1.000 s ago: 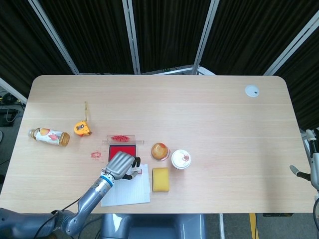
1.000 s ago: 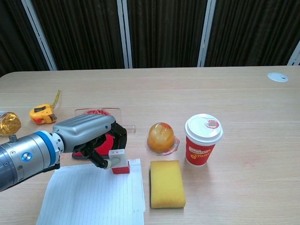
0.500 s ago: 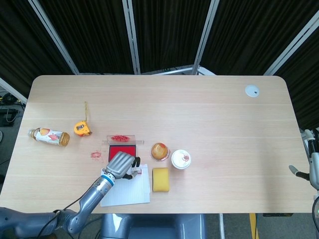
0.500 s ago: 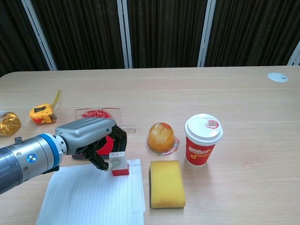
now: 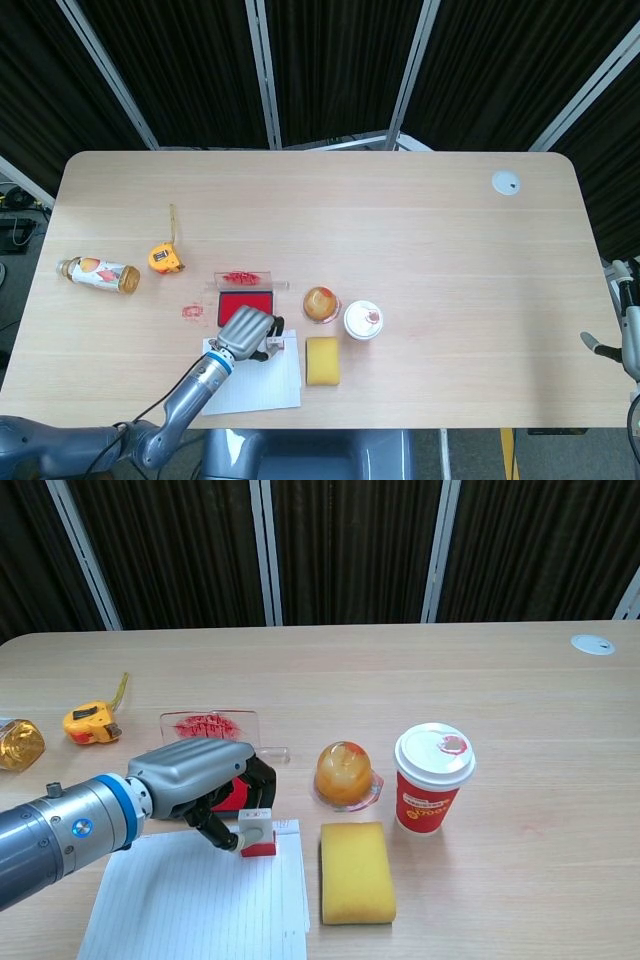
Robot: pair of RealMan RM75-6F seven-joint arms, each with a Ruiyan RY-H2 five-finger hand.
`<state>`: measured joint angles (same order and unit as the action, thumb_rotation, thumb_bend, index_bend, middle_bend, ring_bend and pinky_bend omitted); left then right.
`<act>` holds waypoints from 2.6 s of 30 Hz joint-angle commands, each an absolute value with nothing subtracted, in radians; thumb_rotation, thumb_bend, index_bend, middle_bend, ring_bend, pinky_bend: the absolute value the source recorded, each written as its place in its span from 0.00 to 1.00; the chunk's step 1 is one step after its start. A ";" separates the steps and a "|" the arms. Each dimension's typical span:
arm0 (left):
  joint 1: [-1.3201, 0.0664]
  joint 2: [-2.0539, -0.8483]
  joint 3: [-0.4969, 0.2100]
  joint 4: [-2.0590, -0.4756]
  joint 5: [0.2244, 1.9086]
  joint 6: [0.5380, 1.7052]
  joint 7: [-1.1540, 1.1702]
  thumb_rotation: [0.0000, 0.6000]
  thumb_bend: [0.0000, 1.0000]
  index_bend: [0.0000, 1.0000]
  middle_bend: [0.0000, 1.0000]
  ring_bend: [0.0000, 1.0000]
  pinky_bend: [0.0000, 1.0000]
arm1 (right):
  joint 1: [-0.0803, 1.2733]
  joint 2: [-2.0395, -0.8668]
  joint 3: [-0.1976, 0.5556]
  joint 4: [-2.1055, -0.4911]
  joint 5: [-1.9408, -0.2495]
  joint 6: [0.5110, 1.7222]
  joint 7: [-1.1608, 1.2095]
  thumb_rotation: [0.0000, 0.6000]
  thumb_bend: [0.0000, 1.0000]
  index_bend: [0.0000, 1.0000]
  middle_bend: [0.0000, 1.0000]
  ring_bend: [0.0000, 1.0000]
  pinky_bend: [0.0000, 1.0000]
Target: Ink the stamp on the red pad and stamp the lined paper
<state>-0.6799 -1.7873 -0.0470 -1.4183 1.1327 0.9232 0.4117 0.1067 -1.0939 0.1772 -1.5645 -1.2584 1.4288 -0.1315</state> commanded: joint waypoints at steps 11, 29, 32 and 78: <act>-0.676 -1.798 -0.046 -1.396 1.139 0.917 0.400 1.00 0.37 0.57 0.56 0.84 0.89 | 0.108 -1.095 0.178 -1.560 -1.254 1.426 -0.131 1.00 0.00 0.00 0.00 0.00 0.00; -0.675 -1.804 -0.051 -1.379 1.135 0.906 0.399 1.00 0.37 0.57 0.56 0.84 0.89 | 0.108 -1.096 0.178 -1.557 -1.250 1.424 -0.132 1.00 0.00 0.00 0.00 0.00 0.00; -0.675 -1.801 -0.054 -1.385 1.140 0.909 0.395 1.00 0.37 0.57 0.56 0.84 0.89 | 0.108 -1.096 0.178 -1.557 -1.250 1.425 -0.132 1.00 0.00 0.00 0.00 0.00 0.00; -0.585 -1.464 0.015 -1.273 1.442 0.941 -0.109 1.00 0.36 0.56 0.55 0.83 0.88 | 0.101 -1.103 0.164 -1.593 -1.284 1.456 -0.178 1.00 0.00 0.00 0.00 0.00 0.00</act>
